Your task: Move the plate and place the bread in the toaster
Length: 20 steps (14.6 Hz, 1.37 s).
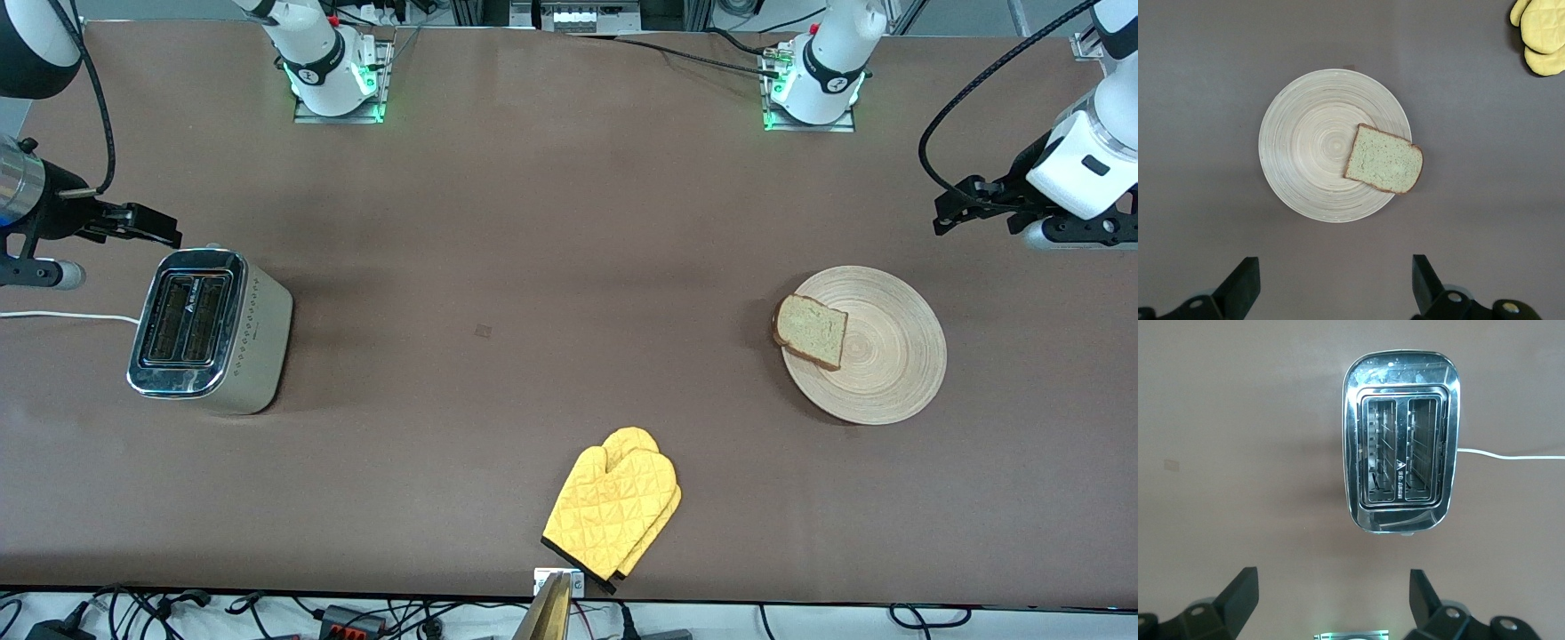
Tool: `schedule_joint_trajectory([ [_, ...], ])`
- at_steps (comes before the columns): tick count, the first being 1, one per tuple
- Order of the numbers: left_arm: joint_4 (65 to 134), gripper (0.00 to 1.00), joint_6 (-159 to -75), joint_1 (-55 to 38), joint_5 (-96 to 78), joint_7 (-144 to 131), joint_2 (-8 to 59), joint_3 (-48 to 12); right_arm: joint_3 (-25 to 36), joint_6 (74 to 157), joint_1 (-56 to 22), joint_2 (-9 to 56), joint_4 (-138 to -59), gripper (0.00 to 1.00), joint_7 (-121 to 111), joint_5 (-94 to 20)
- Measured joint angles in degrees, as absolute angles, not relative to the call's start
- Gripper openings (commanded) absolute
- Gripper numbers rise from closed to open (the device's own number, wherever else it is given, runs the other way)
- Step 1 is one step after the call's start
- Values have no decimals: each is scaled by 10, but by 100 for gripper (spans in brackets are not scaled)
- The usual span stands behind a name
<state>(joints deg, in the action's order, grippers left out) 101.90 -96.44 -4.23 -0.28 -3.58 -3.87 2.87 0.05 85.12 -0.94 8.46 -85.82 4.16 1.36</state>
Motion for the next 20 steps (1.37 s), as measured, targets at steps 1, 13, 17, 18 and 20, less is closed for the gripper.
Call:
schedule_joint_trajectory([
  [1, 1019, 100, -964, -42, -3, -36, -39, 29, 1, 851, -9, 85, -858, 100, 42, 14],
  [13, 1019, 100, -962, -33, -3, -36, -38, 31, 1, 850, -8, 85, -858, 100, 42, 14],
  [17, 1019, 100, -956, -10, -2, -35, -25, 33, 1, 850, -8, 85, -858, 100, 42, 14],
  [18, 1018, 100, -955, -7, -2, -35, -18, 33, 1, 850, -8, 85, -858, 100, 42, 14],
  [20, 1016, 100, -948, 5, -2, -28, 2, 33, 2, 850, -8, 85, -858, 100, 42, 14],
])
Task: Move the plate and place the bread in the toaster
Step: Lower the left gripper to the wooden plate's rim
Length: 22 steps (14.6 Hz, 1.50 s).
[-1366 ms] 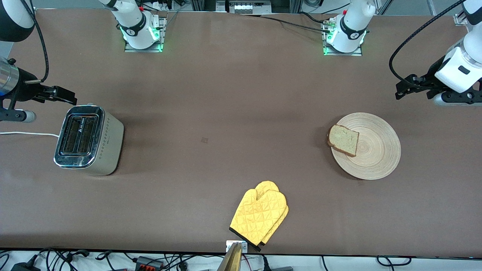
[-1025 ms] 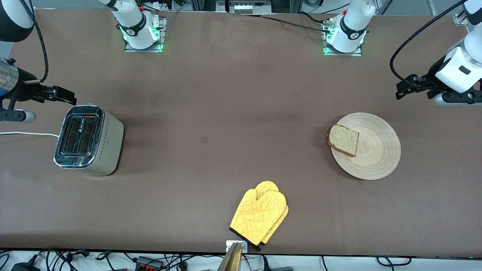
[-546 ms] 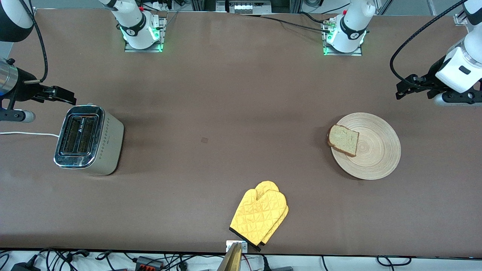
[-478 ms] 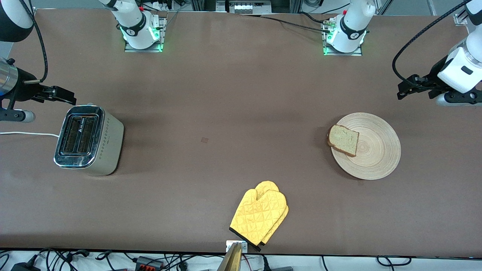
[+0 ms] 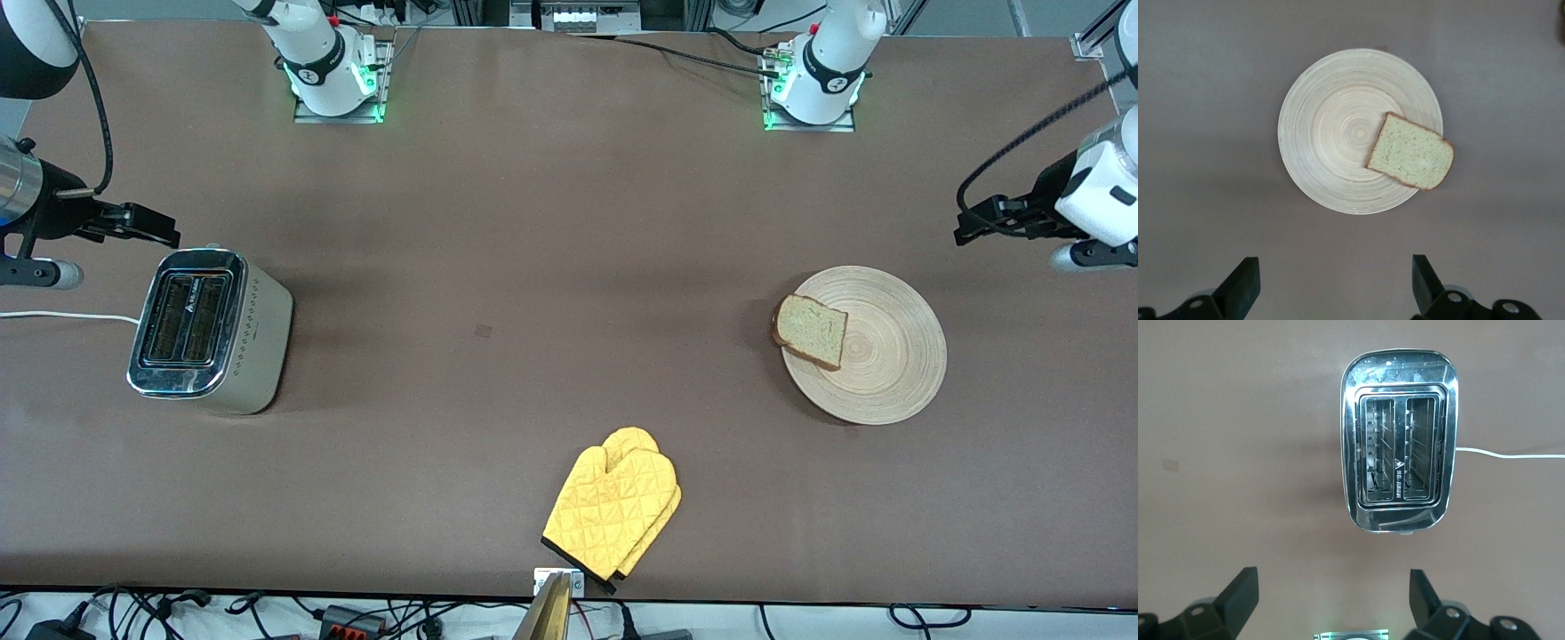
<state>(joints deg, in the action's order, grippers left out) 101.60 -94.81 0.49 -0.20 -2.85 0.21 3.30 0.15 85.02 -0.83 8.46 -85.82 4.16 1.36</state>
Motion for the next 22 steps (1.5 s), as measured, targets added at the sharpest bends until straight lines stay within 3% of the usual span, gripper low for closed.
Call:
schedule_joint_trajectory([
  [5, 956, 100, -947, 97, -32, 102, 94, 35, 2, 850, -8, 85, -858, 100, 42, 14],
  [13, 895, 100, -947, 277, -305, 333, 298, 37, 2, 850, -8, 85, -858, 100, 42, 14],
  [18, 863, 100, -950, 297, -397, 400, 418, 34, 2, 850, -8, 85, -858, 100, 42, 14],
  [22, 847, 96, -971, 296, -399, 446, 463, 31, 2, 850, -8, 85, -858, 100, 42, 14],
])
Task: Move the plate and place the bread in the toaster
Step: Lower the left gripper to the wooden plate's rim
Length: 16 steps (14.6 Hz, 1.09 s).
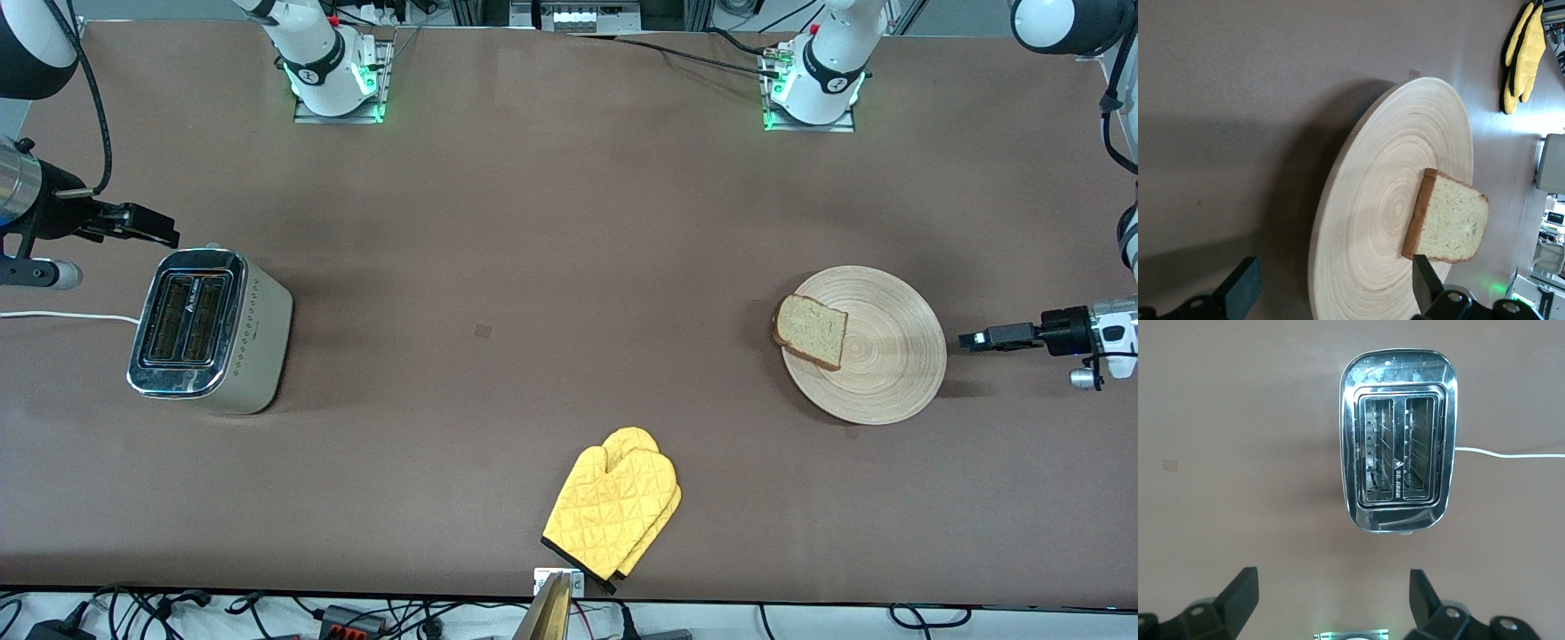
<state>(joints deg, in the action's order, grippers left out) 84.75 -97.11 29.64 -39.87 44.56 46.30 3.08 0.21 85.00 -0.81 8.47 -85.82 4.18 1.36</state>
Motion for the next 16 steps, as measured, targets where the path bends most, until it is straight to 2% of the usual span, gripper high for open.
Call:
schedule_joint_trajectory([
  [3, 846, 82, -972, 298, -405, 450, 475, 31, 2, 850, -8, 85, -858, 100, 42, 14],
  [6, 845, 57, -971, 298, -407, 454, 488, 30, 2, 850, -8, 85, -858, 100, 42, 14],
  [7, 845, 44, -971, 297, -407, 457, 492, 28, 2, 850, -8, 85, -858, 100, 42, 14],
  [11, 845, 20, -971, 294, -407, 504, 503, 24, 2, 850, -8, 85, -858, 100, 42, 14],
  [13, 845, 4, -970, 294, -408, 522, 509, 24, 2, 850, -8, 85, -858, 100, 42, 14],
  [16, 841, 1, -948, 297, -422, 532, 507, 24, 2, 850, -8, 85, -858, 100, 42, 14],
])
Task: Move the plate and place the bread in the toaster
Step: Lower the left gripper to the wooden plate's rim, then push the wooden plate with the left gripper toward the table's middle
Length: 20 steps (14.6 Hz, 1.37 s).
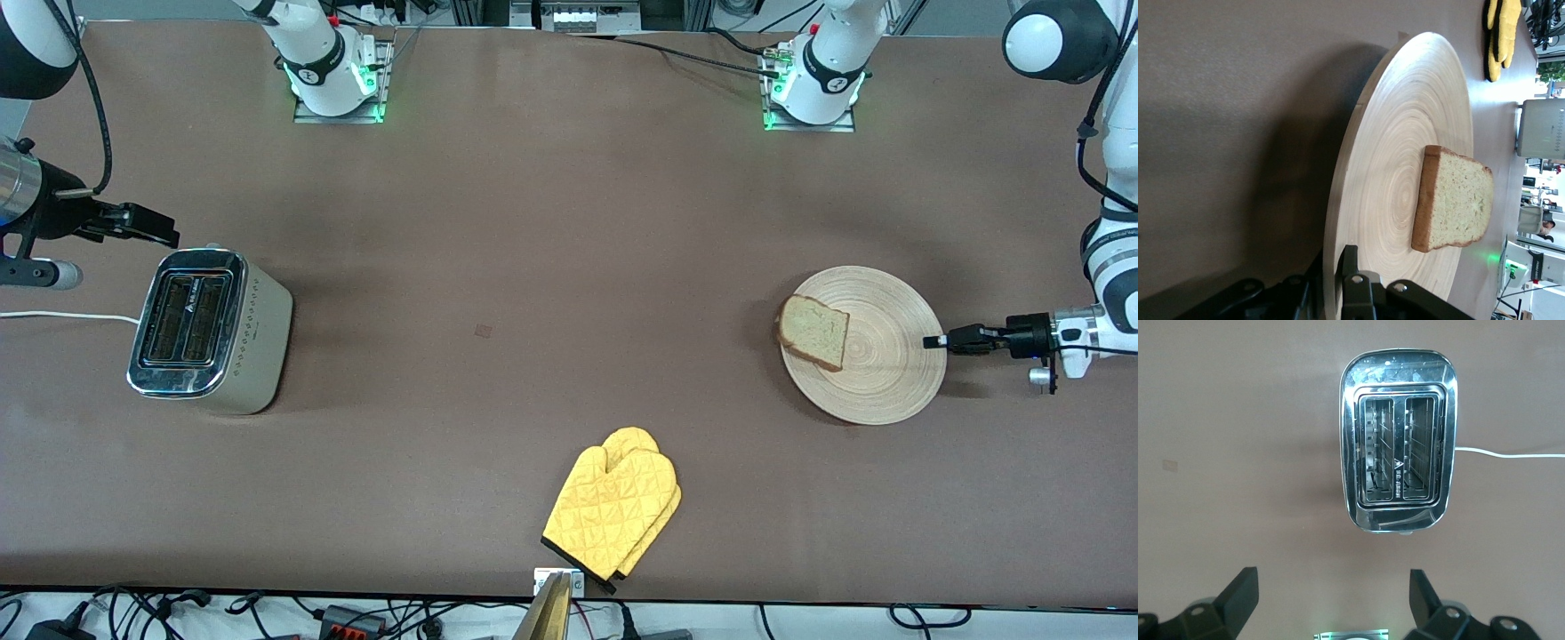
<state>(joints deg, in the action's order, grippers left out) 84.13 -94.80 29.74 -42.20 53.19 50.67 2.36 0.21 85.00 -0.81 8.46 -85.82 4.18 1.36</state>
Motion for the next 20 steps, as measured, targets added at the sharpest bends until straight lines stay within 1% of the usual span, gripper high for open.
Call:
schedule_joint_trajectory([
  [5, 841, 1, -945, 299, -459, 512, 513, 24, 2, 850, -8, 85, -858, 100, 42, 14],
  [9, 836, 1, -903, 295, -477, 473, 512, 21, 2, 850, -8, 85, -858, 100, 42, 14],
  [14, 828, 1, -895, 274, -485, 449, 506, -34, 2, 850, -8, 85, -858, 100, 42, 14],
  [20, 835, 0, -897, 197, -486, 438, 505, -93, 2, 850, -8, 85, -858, 100, 42, 14],
])
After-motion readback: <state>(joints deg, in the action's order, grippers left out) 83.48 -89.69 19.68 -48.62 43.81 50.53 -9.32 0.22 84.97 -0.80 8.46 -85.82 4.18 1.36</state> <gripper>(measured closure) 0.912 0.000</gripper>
